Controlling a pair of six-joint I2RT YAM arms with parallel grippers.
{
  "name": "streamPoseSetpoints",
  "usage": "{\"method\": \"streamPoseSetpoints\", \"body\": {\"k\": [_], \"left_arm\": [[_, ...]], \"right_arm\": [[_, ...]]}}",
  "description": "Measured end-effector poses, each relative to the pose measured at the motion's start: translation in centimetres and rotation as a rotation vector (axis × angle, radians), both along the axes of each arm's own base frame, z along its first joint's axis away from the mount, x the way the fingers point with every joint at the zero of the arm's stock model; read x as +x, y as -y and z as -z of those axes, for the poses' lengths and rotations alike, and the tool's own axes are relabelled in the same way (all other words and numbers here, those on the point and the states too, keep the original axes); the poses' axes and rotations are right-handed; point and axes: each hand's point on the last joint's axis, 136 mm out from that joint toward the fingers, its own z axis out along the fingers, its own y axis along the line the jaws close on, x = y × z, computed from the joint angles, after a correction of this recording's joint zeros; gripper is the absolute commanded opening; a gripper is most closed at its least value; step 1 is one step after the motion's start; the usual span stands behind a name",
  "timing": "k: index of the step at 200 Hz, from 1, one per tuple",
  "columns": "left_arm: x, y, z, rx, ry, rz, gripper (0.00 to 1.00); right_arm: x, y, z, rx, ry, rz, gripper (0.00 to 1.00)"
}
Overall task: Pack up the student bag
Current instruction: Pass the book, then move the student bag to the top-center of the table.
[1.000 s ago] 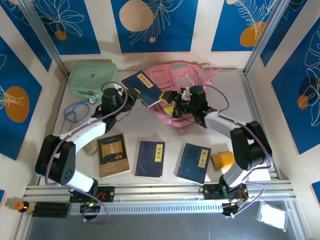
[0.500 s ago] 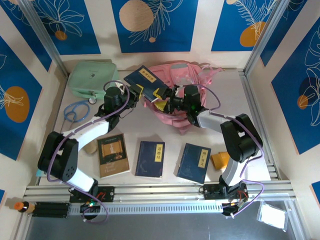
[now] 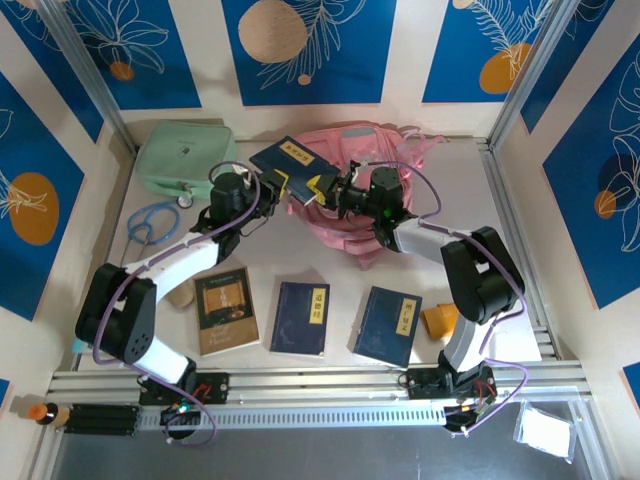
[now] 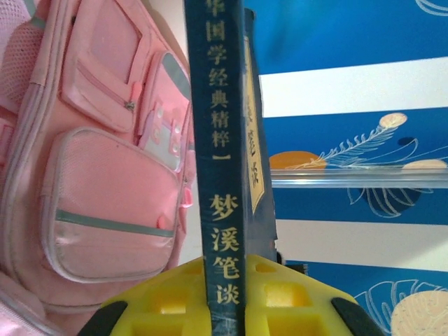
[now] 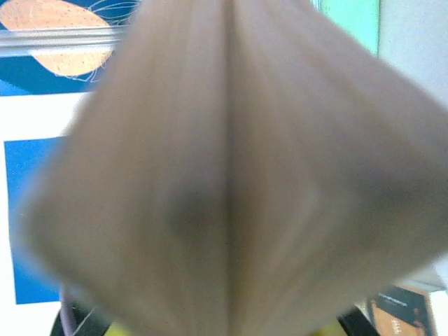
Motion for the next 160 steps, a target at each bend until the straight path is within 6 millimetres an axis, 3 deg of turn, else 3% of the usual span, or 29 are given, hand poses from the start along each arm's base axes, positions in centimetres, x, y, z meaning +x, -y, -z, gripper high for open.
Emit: {"method": "streamPoseSetpoints", "body": {"k": [28, 53, 81, 100, 131, 160], "left_arm": [[-0.7, -0.5, 0.8, 0.12, -0.019, 0.009, 0.64], [-0.8, -0.9, 0.9, 0.299, 0.008, 0.045, 0.77], [-0.4, -0.2, 1.3, 0.465, 0.067, 0.135, 0.8], [0.6, 1.4, 3.2, 0.526, 0.084, 0.227, 0.8], [2.0, 4.4, 8.4, 0.553, 0.037, 0.368, 0.79], [3.0, 7.1, 11.3, 0.545, 0.006, 0.445, 0.77]], "right_arm": [[-0.1, 1.8, -0.3, -0.088, 0.05, 0.043, 0.0], [-0.1, 5.1, -1.2, -0.2, 0.119, 0.121, 0.0], [-0.8, 9.1, -2.6, -0.383, 0.216, 0.221, 0.0], [-1.4, 11.5, -2.2, -0.509, 0.239, 0.268, 0.0], [-1.8, 15.4, 1.2, -0.704, 0.15, 0.317, 0.0], [-2.5, 19.1, 4.2, -0.825, 0.03, 0.351, 0.0]]}}
